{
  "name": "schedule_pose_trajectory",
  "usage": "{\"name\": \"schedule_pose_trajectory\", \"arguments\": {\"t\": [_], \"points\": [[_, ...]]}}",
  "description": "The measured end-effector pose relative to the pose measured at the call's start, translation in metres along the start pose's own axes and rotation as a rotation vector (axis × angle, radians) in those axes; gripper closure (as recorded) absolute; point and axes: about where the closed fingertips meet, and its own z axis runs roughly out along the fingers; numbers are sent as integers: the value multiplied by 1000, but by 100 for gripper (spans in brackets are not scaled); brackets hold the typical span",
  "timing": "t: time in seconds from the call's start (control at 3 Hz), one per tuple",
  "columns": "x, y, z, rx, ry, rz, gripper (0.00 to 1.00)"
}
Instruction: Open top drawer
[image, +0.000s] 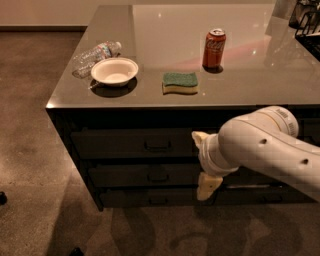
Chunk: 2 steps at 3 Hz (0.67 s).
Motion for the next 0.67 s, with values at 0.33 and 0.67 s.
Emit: {"name": "schedule_pose_trajectory", "arguments": {"t": [0.33, 0.67], "points": [[17, -50, 40, -2, -26, 25, 0], [24, -71, 69, -32, -97, 49, 0]]}}
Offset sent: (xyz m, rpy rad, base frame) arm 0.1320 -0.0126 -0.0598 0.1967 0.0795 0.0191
